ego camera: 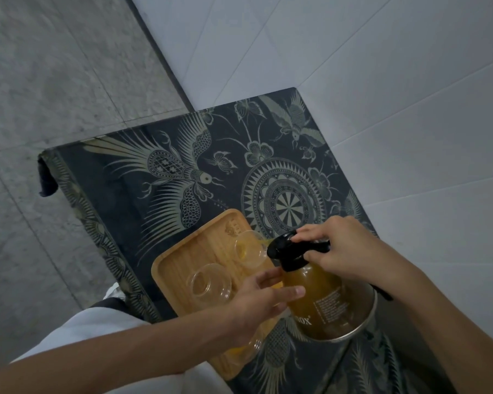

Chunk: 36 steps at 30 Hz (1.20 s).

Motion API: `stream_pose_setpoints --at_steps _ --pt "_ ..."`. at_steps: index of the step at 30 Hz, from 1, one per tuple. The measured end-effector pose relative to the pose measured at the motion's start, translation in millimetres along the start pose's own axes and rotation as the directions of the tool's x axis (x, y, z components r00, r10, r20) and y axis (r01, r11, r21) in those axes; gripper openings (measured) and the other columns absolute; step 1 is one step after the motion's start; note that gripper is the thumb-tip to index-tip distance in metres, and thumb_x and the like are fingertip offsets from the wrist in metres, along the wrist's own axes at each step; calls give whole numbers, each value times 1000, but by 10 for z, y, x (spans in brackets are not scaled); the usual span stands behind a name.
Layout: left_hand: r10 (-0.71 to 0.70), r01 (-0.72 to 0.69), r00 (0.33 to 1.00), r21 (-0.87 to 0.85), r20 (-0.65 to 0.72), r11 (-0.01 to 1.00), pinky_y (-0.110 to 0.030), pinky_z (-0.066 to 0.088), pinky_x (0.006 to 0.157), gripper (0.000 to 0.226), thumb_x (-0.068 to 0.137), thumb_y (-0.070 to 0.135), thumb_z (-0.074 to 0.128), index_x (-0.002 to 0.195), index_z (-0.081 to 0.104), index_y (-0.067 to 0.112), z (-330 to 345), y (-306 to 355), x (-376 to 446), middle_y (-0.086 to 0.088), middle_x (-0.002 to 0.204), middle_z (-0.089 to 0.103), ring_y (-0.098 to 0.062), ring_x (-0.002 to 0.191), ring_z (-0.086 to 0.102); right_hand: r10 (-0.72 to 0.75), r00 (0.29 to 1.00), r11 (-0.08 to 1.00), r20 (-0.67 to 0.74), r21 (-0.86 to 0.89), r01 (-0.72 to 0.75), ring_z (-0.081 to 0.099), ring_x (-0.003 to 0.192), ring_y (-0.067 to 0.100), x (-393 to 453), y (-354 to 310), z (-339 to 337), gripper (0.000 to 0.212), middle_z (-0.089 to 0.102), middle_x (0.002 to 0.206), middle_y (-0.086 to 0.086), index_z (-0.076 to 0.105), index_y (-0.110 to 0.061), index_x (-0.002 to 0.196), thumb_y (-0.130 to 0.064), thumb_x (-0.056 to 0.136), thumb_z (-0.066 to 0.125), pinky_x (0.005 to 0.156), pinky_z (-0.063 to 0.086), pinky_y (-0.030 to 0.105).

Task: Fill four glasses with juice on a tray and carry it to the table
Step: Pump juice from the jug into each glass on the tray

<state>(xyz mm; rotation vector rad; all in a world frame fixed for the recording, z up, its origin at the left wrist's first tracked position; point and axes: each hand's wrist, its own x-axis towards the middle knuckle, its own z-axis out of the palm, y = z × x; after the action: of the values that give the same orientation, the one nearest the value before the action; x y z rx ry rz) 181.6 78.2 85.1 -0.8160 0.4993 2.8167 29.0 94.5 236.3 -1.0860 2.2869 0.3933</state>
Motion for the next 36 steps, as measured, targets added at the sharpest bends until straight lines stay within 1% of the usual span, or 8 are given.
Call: stream_pose_setpoints --at_steps 3,7,12,18,22,27,31,36 --pt "0 0 1000 1 3 1000 -36 56 104 71 74 13 92 138 60 20 2 2 -26 3 138 66 -18 125 64 3 1000 1000 0 -12 -3 60 126 11 -9 -16 2 41 65 132 -26 71 -47 122 -29 86 75 108 47 34" --pt "-5 5 1000 8 10 1000 -40 53 108 69 77 11 89 138 59 18 5 2 -66 2 138 65 -19 125 64 5 1000 1000 -8 -11 -5 62 122 7 -26 -32 8 40 66 131 -25 71 -48 121 -28 86 75 103 47 29" --pt "-13 12 1000 9 8 1000 -36 56 104 70 80 10 87 142 56 16 25 -29 -115 -1 141 63 -20 124 65 18 1000 1000 -1 -4 -18 64 117 7 -50 -37 27 41 67 129 -25 72 -49 119 -28 85 76 101 47 28" --pt "-26 26 999 14 29 1000 -26 61 84 70 82 10 86 144 53 14 43 -54 -146 -2 141 64 -20 120 68 29 999 1000 -14 1 -29 64 115 3 -103 -16 32 40 70 123 -25 73 -47 117 -26 83 78 97 45 21" --pt "-37 36 999 15 32 999 -24 61 81 67 81 10 87 140 55 16 67 -65 -148 0 137 66 -16 114 70 32 999 999 -2 8 -32 63 117 2 -147 -6 -1 40 69 121 -28 73 -47 117 -26 84 78 103 48 27" --pt "-73 72 995 18 73 997 -22 61 74 62 80 10 87 134 58 17 93 -64 -161 2 125 71 -9 96 78 50 999 999 4 22 -50 63 120 4 -200 0 -49 40 70 124 -24 73 -46 117 -25 84 78 107 48 31" --pt "-69 68 994 23 81 997 -25 60 84 65 81 15 87 139 56 17 114 -77 -169 2 129 75 -13 112 73 50 999 998 4 24 -50 63 115 2 -229 -1 -132 41 71 120 -25 75 -50 111 -23 81 78 105 48 28" --pt "-65 65 995 3 80 998 -22 60 80 64 82 13 86 138 56 17 141 -83 -188 2 127 76 -10 109 75 53 999 998 2 35 -53 63 108 -2 -243 -12 -191 40 71 113 -30 76 -50 107 -21 79 78 100 49 24"
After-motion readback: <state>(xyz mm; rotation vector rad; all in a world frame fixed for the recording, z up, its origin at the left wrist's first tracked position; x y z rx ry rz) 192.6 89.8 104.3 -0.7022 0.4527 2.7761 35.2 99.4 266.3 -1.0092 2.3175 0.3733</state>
